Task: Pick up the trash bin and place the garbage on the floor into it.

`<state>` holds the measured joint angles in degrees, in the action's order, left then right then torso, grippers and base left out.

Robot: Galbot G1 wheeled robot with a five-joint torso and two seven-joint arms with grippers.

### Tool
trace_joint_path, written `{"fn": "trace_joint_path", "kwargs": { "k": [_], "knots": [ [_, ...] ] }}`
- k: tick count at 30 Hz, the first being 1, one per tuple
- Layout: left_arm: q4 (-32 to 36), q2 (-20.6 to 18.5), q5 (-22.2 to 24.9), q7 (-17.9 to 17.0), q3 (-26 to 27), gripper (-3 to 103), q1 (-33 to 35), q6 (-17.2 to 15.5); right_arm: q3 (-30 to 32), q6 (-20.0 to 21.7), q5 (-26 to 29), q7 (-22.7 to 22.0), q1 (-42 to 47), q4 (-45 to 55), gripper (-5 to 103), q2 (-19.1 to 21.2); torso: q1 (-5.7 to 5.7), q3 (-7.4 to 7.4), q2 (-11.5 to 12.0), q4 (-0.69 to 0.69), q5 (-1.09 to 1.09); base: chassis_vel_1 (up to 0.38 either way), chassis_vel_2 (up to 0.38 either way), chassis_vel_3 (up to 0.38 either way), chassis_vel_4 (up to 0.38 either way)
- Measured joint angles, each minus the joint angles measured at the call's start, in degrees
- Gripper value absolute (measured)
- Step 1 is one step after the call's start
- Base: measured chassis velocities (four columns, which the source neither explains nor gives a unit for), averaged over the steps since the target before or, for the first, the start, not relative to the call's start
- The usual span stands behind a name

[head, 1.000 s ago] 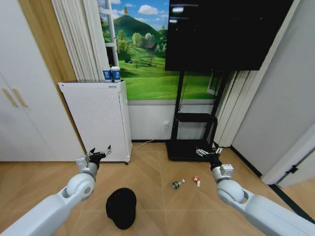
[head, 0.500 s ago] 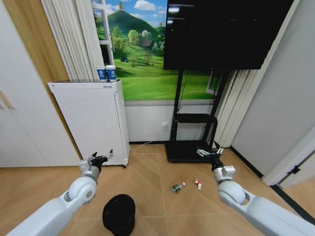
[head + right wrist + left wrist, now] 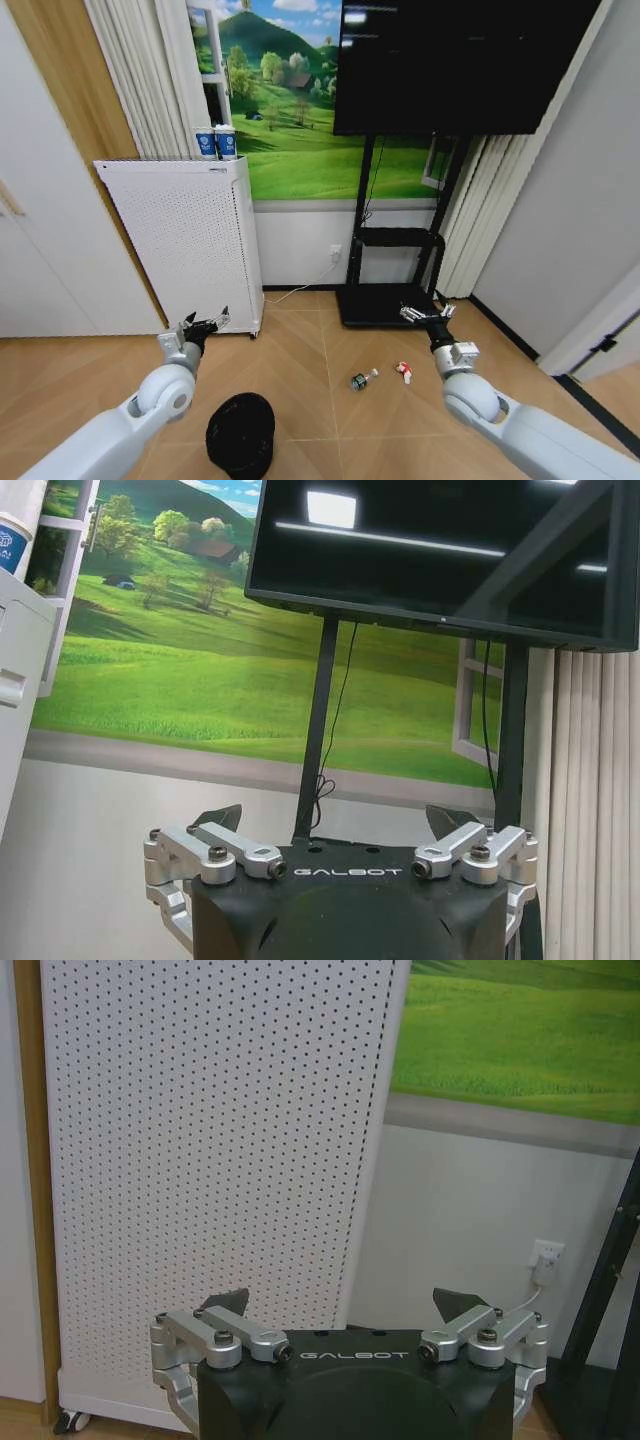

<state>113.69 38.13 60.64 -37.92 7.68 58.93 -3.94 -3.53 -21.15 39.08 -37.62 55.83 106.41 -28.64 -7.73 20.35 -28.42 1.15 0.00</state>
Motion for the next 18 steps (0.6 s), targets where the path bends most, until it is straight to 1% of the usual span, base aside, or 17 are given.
{"fn": "trace_joint_path", "kwargs": {
  "k": [5,7,15,18],
  "knots": [
    [0.23,0.53,-0.84,-0.01,0.46,100,1.4,0.0,0.01,-0.09,0.0,-0.02,0.18,0.14,100,0.09,0.46,-0.59,1.05,0.0,0.0,0.0,0.0,0.0,0.0],
    [0.26,0.62,-1.32,-0.01,0.68,100,1.91,-0.01,0.1,-0.13,-0.01,-0.08,0.47,0.26,100,0.14,0.73,-1.15,1.88,0.0,0.0,0.0,0.0,0.0,0.0],
    [0.27,0.57,-1.49,-0.34,0.52,100,3.32,-0.01,-0.14,-0.19,-0.44,-0.07,0.83,-0.02,100,-0.06,1.33,-2.31,3.64,0.0,0.0,0.0,0.0,0.0,0.0],
    [0.63,1.09,-1.54,-1.58,0.76,100,5.53,-0.14,-0.37,-0.41,-0.59,-0.04,0.86,-0.38,100,-0.3,1.61,-2.81,4.43,0.0,0.0,0.0,0.0,0.0,0.0]
  ]
}}
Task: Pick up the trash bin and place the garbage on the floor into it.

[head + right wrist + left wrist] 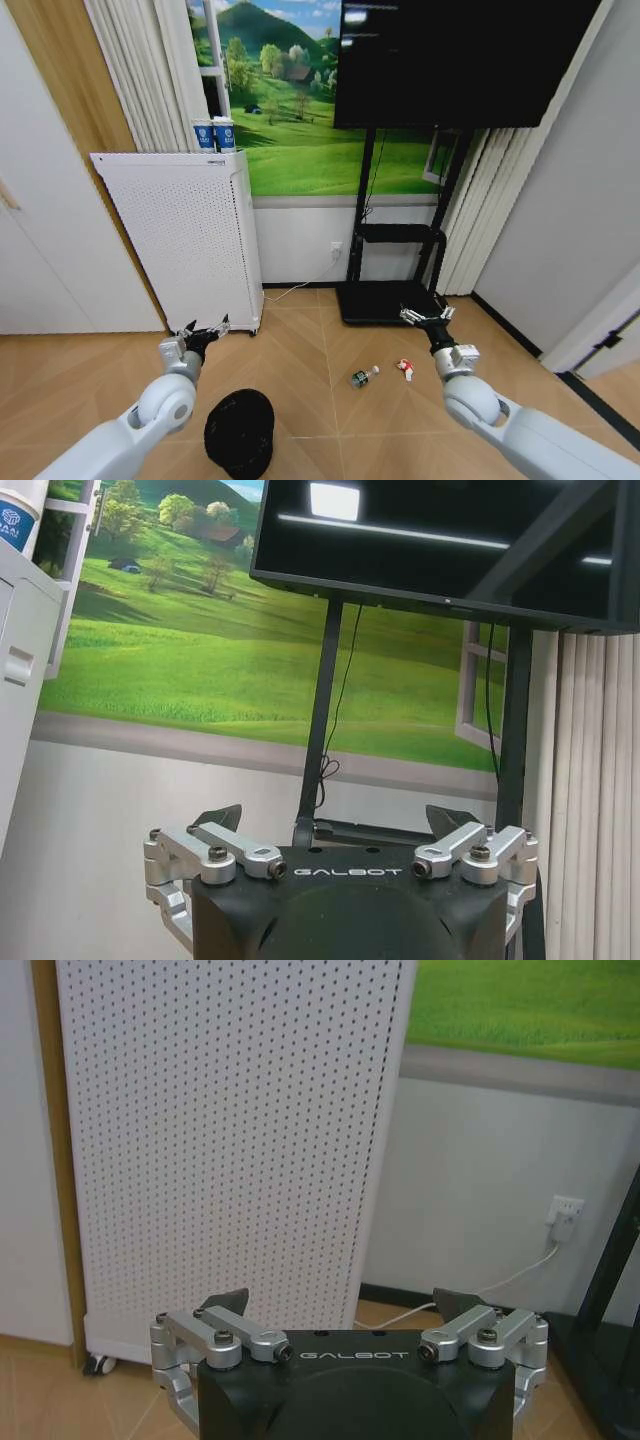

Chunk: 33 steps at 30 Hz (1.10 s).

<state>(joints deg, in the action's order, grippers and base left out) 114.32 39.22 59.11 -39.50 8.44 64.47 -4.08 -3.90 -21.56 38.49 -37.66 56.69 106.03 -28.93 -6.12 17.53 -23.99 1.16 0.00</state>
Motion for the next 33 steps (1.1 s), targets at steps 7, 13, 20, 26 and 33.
{"fn": "trace_joint_path", "kwargs": {
  "k": [7,13,20,26,33],
  "knots": [
    [1.26,1.37,-0.87,-0.48,3.65,100,11.24,-0.01,-0.46,-0.43,-0.14,0.39,0.02,-1.49,100,-0.69,0.63,-1.11,1.72,-0.01,0.01,0.0,0.0,0.0,0.0],
    [1.62,4.94,-4.46,1.01,7.47,100,20.65,-0.03,-1.05,-0.47,-0.07,0.55,-0.39,-2.29,100,-1.3,1.13,-2.0,3.12,-0.02,0.0,0.0,0.0,0.0,0.0],
    [-0.71,10.82,-9.55,3.03,8.2,100,25.1,1.09,-1.34,-0.64,-0.16,0.73,-0.54,-2.86,100,-1.58,1.7,-3.1,4.79,-0.01,0.0,0.0,0.0,0.0,0.0],
    [-2.87,13.86,-10.75,3.89,7.07,100,25.32,1.76,-1.28,-0.71,-0.55,0.74,-0.01,-2.91,100,-1.56,2.09,-3.91,5.99,0.0,0.0,0.0,0.0,0.0,0.0],
    [-1.69,16.95,-10.99,2.44,7.36,100,27.67,1.64,-0.64,-1.4,-2.56,0.79,1.17,-3.61,100,-1.68,2.67,-5.11,7.77,0.0,0.01,0.0,0.0,0.0,0.0]
  ]
}}
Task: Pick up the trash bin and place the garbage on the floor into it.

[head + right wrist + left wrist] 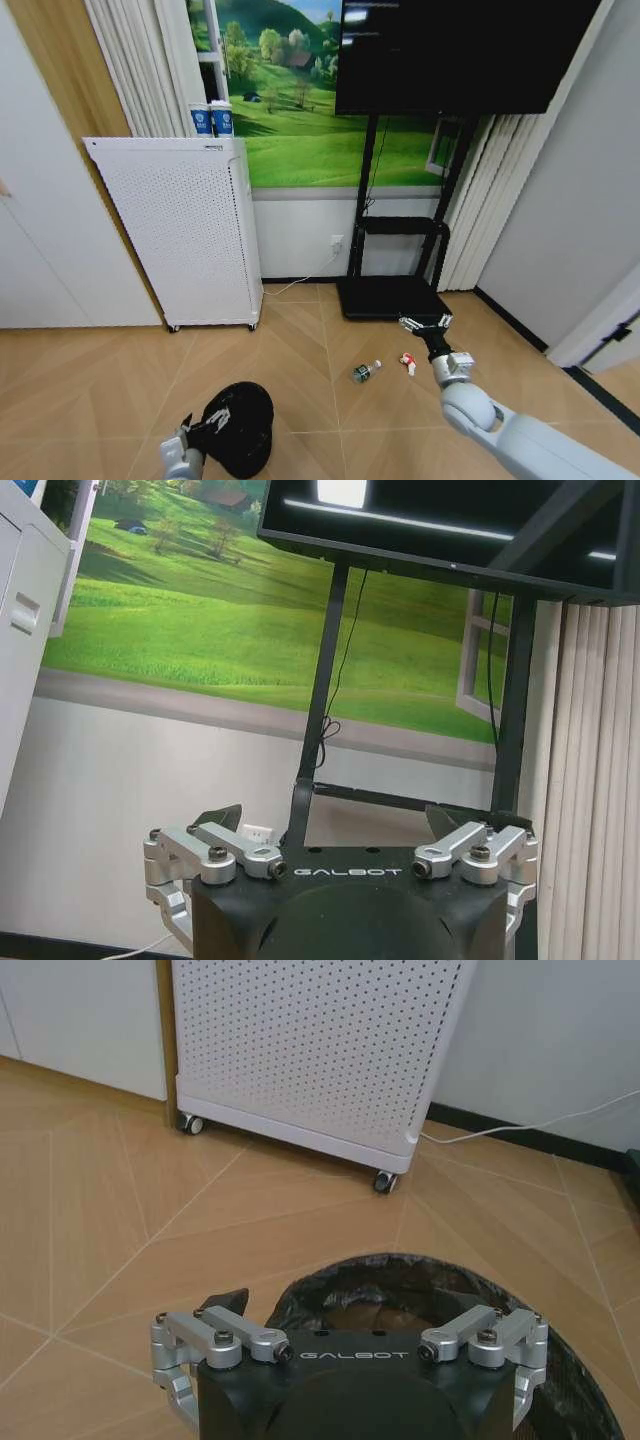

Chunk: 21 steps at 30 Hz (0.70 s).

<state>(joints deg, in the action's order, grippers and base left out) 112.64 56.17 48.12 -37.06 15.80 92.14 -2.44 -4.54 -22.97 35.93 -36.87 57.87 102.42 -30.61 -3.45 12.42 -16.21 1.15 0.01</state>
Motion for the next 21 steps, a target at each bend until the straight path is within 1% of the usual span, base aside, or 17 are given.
{"fn": "trace_joint_path", "kwargs": {
  "k": [5,7,10,16,21],
  "knots": [
    [0.75,0.91,-0.6,0.13,1.7,100,3.29,-0.08,0.46,-0.13,-0.36,0.01,0.55,-0.05,100,-0.24,0.28,-0.63,0.9,0.0,0.0,0.0,0.0,0.0,0.0],
    [1.02,1.2,-1.48,0.99,2.96,100,5.61,0.08,0.55,-0.19,-0.49,0.04,0.63,-0.12,100,-0.38,0.5,-1.04,1.52,-0.01,0.0,0.0,0.0,0.0,0.0],
    [0.85,1.15,-1.76,1.75,3.71,100,6.42,0.33,0.55,-0.26,-0.49,0.03,0.66,-0.13,100,-0.6,0.66,-1.44,2.09,-0.01,0.0,0.0,0.0,0.0,0.0],
    [-1.73,0.29,-1.58,4.54,4.67,100,4.58,1.35,0.82,-0.39,-0.49,-0.25,2.0,0.49,100,-1.3,1.07,-2.49,3.57,0.01,-0.01,0.0,0.0,0.0,0.0],
    [-2.08,0.17,-1.62,4.91,4.03,100,3.69,1.61,1.9,-0.52,-0.6,-0.68,3.41,1.14,100,-1.23,1.37,-3.37,4.72,0.0,-0.01,0.0,0.0,0.0,0.0]
  ]
}}
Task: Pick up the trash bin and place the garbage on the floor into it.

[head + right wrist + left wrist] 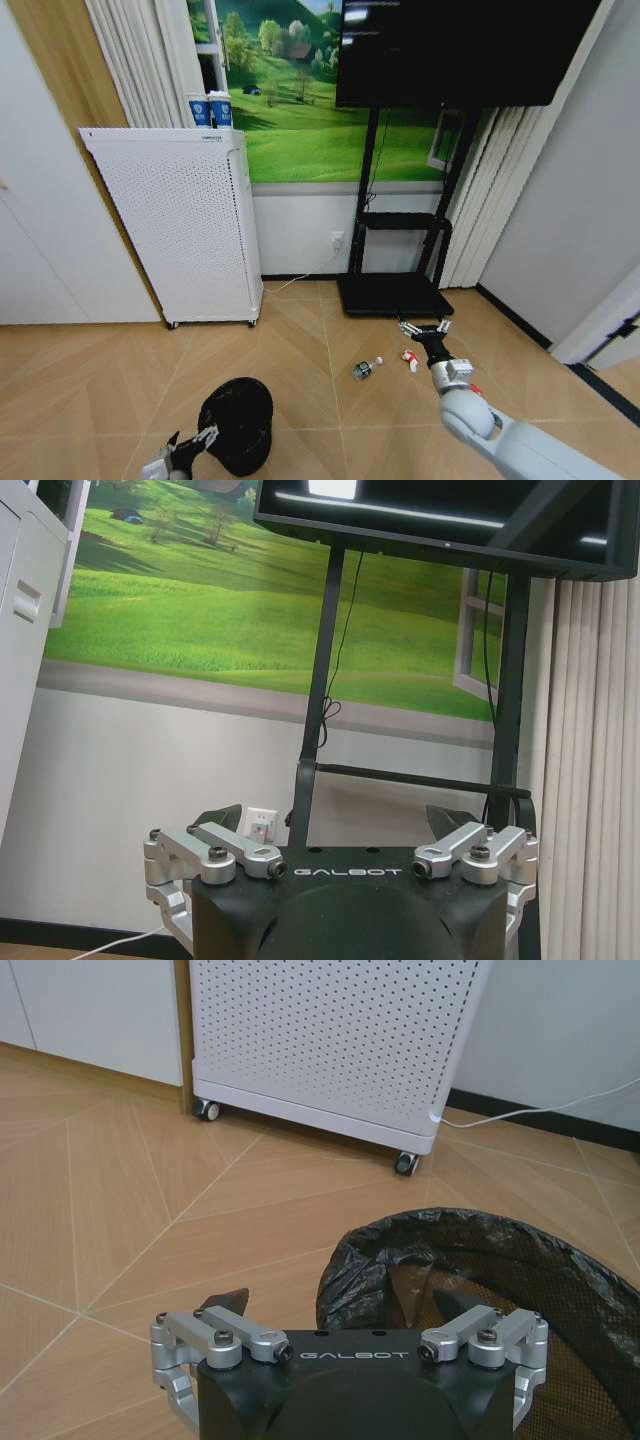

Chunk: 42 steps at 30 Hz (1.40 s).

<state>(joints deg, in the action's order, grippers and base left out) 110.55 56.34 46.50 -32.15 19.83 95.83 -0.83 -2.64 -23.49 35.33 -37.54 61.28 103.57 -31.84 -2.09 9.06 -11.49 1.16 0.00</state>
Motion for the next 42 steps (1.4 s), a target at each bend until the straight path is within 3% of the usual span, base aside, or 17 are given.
{"fn": "trace_joint_path", "kwargs": {
  "k": [20,31,37,40,41,42],
  "knots": [
    [-1.15,0.74,-1.22,0.66,-1.2,100,-0.23,0.65,1.79,-1.33,-1.15,-0.35,3.04,0.1,100,-0.78,0.95,-3.44,4.4,-0.01,0.0,0.0,0.0,0.0,0.0],
    [-3.01,1.41,-1.37,3.38,-0.98,102,-1.53,5.82,2.58,-1.81,-0.55,-1.21,3.94,0.15,100,-1.64,1.15,-4.51,5.65,-0.01,0.0,0.0,0.0,0.0,0.0],
    [-4.03,1.22,-1.4,5.45,-1.04,77,-1.59,8.25,2.82,-1.78,0.88,-2.16,3.52,0.64,100,-1.73,1.12,-4.44,5.55,-0.01,0.0,0.0,0.0,0.0,0.0],
    [-4.19,1.36,-1.56,6.08,-1.16,71,-1.47,8.8,2.85,-1.66,1.22,-2.6,3.45,0.88,100,-1.75,1.1,-4.39,5.48,-0.01,0.0,0.0,0.0,0.0,0.0],
    [-4.19,1.39,-1.57,6.29,-1.22,66,-1.41,8.91,2.86,-1.63,1.37,-2.68,3.43,1.0,100,-1.75,1.09,-4.38,5.46,-0.01,0.0,0.0,0.0,0.0,0.0],
    [-4.4,1.55,-1.72,6.75,-1.48,49,-1.21,9.07,3.05,-1.55,1.81,-3.11,3.3,1.72,100,-1.7,1.07,-4.3,5.36,-0.01,0.0,0.0,0.0,0.0,0.0]
  ]
}}
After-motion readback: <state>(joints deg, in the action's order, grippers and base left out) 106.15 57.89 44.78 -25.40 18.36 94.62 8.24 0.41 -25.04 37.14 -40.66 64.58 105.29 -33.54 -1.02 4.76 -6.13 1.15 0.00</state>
